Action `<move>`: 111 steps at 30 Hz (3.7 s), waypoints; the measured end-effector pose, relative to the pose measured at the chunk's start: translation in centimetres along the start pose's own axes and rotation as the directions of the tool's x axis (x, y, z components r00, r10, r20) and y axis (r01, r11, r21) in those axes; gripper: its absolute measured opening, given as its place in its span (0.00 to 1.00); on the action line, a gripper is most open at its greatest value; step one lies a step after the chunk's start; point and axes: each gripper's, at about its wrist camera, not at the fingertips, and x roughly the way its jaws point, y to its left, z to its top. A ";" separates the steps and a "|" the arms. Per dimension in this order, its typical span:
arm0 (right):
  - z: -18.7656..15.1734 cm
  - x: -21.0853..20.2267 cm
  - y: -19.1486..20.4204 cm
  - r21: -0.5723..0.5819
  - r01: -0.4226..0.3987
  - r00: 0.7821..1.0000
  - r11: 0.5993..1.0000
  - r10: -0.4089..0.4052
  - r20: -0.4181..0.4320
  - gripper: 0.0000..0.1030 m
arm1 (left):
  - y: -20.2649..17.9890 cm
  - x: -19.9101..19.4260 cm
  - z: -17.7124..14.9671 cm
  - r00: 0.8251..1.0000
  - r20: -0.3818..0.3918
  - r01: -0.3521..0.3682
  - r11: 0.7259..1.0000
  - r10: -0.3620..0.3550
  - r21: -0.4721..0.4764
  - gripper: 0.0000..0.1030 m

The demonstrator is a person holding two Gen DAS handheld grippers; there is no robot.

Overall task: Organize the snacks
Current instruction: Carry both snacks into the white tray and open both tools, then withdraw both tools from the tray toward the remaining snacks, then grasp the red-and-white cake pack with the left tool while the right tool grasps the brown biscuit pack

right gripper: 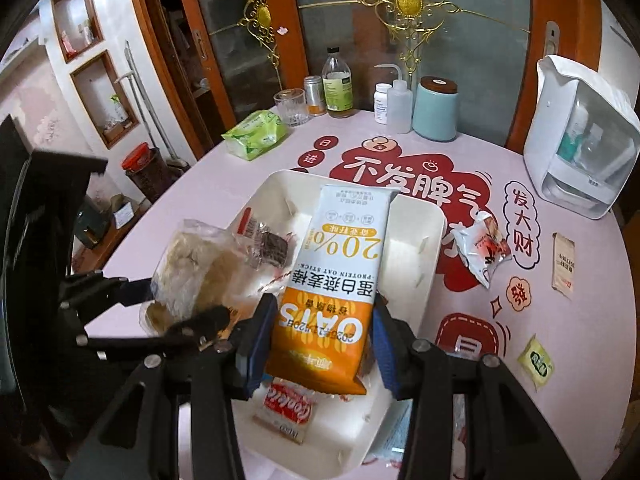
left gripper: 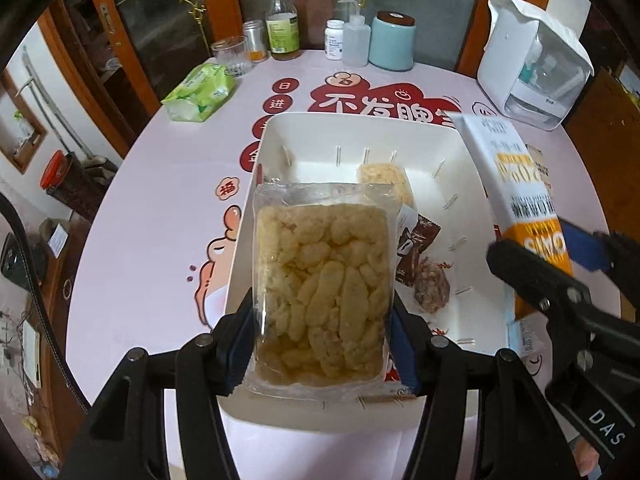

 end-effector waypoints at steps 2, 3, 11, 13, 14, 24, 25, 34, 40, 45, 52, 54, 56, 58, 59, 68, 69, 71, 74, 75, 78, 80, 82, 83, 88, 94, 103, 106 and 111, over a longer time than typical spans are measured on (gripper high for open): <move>0.3 0.9 -0.1 0.003 0.010 1.000 1.000 -0.010 -0.010 0.45 | -0.1 1.0 0.2 1.000 -0.003 0.000 1.000 0.000 0.016 0.56; 0.6 1.5 -0.2 0.006 0.021 1.000 1.000 -0.021 -0.018 0.45 | -0.1 1.6 0.3 1.000 -0.007 0.001 1.000 -0.001 0.023 0.56; 1.8 6.1 -2.0 0.024 0.072 0.994 0.997 -0.070 -0.079 0.45 | -0.9 5.0 1.5 0.999 -0.035 0.018 0.998 -0.016 0.059 0.56; 2.1 7.2 -2.4 0.025 0.080 0.992 0.997 -0.077 -0.100 0.45 | -1.2 5.8 2.2 1.000 -0.028 0.005 0.997 -0.003 0.074 0.56; 2.2 7.8 -2.5 0.023 0.085 0.990 0.996 -0.082 -0.111 0.45 | -1.3 6.1 2.5 1.000 -0.026 0.002 0.997 0.000 0.077 0.56; 2.6 9.9 -3.8 0.068 0.041 0.987 0.997 -0.030 -0.160 0.48 | -1.0 8.1 4.6 0.999 -0.005 -0.053 0.996 0.054 0.068 0.89; 2.5 9.9 -3.9 0.075 0.039 0.986 0.996 -0.027 -0.163 0.52 | -0.9 8.0 4.6 0.999 0.004 -0.049 0.996 0.049 0.069 0.94; 2.3 8.9 -3.9 0.094 0.011 0.988 0.996 0.004 -0.157 0.54 | -0.6 7.3 4.2 1.000 -0.003 -0.005 0.998 0.005 0.061 0.99; 2.1 7.9 -3.4 0.088 0.003 0.989 0.996 0.010 -0.145 0.53 | 0.0 6.3 3.6 1.000 -0.005 0.004 0.999 -0.004 0.039 0.99; 1.7 6.7 -2.7 0.067 0.008 0.991 0.998 0.002 -0.136 0.53 | 0.4 5.2 2.7 1.000 0.001 0.008 0.999 -0.008 0.035 0.99; 0.4 4.5 -2.6 0.062 0.019 0.992 0.998 -0.011 -0.127 0.53 | 0.8 3.2 1.2 1.000 0.005 0.009 1.000 -0.009 0.024 0.99; -0.2 3.5 -2.7 0.055 0.027 0.993 0.998 -0.020 -0.120 0.53 | 0.5 2.7 0.5 1.000 0.002 0.013 1.000 -0.013 0.021 0.99; -0.7 2.5 -3.0 0.052 0.034 0.994 0.998 -0.028 -0.109 0.53 | 0.0 2.2 0.0 1.000 0.002 0.012 1.000 -0.012 0.020 0.99; -1.5 1.2 -3.6 0.055 0.036 0.995 0.998 -0.031 -0.095 0.53 | -0.9 1.7 -0.5 1.000 0.000 0.013 1.000 -0.013 0.019 0.99; -1.8 0.7 -3.9 0.057 0.035 0.996 0.998 -0.030 -0.089 0.53 | -1.2 1.4 -0.8 1.000 0.001 0.014 1.000 -0.015 0.017 0.99; -4.2 -4.1 -9.9 0.061 0.069 0.996 0.996 -0.066 -0.052 0.53 | -8.5 -1.3 -0.8 0.999 0.036 -0.014 0.996 0.011 0.084 0.99; -4.3 -4.6 -11.0 0.060 0.075 0.996 0.995 -0.072 -0.052 0.53 | -9.4 -1.5 -0.6 0.999 0.037 -0.015 0.995 0.012 0.099 0.99; -4.3 -5.3 -12.9 0.061 0.086 0.995 0.994 -0.083 -0.050 0.53 | -11.3 -1.9 0.2 0.999 0.035 -0.001 0.993 -0.003 0.122 0.99; -3.9 -6.2 -16.5 0.078 0.098 0.994 0.992 -0.094 -0.053 0.53 | -14.1 -2.2 1.8 0.999 0.041 -0.004 0.987 -0.003 0.163 0.99; -3.7 -6.4 -17.9 0.088 0.100 0.994 0.991 -0.096 -0.055 0.53 | -15.1 -2.3 2.4 0.999 0.044 -0.008 0.984 0.000 0.180 0.99; -2.7 -6.6 -21.6 0.112 0.117 0.992 0.987 -0.109 -0.067 0.53 | -18.1 -2.0 4.4 0.999 0.042 -0.009 0.971 -0.002 0.240 0.99; -1.9 -6.4 -24.0 0.139 0.133 0.989 0.981 -0.122 -0.084 0.53 | -19.9 -1.3 5.9 1.000 0.029 -0.007 0.962 -0.001 0.272 0.99; -0.8 -5.7 -26.4 0.173 0.138 0.988 0.975 -0.122 -0.099 0.53 | -21.6 -0.3 7.7 1.000 0.006 0.004 0.956 -0.006 0.294 0.99; -0.4 -5.3 -27.4 0.189 0.142 0.987 0.972 -0.124 -0.106 0.53 | -22.4 0.4 8.6 1.000 -0.005 0.002 0.953 0.000 0.303 0.99; 2.2 -1.4 -32.7 0.282 0.153 0.982 0.947 -0.114 -0.151 0.53 | -26.0 4.4 12.9 0.998 -0.066 0.007 0.944 0.016 0.330 0.99; 3.5 4.5 -37.7 0.376 0.164 0.976 0.912 -0.093 -0.199 0.53 | -28.8 10.3 16.7 0.990 -0.120 -0.020 0.933 0.068 0.358 0.99; 2.6 11.3 -41.4 0.469 0.185 0.962 0.863 -0.062 -0.265 0.53 | -29.7 18.8 18.7 0.967 -0.220 -0.045 0.937 0.129 0.347 0.99; 2.4 12.7 -41.8 0.483 0.187 0.959 0.855 -0.052 -0.278 0.53 | -30.2 19.8 18.8 0.966 -0.218 -0.047 0.929 0.136 0.368 0.99; 2.3 14.6 -41.7 0.458 0.220 0.947 0.862 -0.076 -0.312 0.54 | -30.5 21.4 19.2 0.962 -0.234 -0.046 0.925 0.143 0.377 0.99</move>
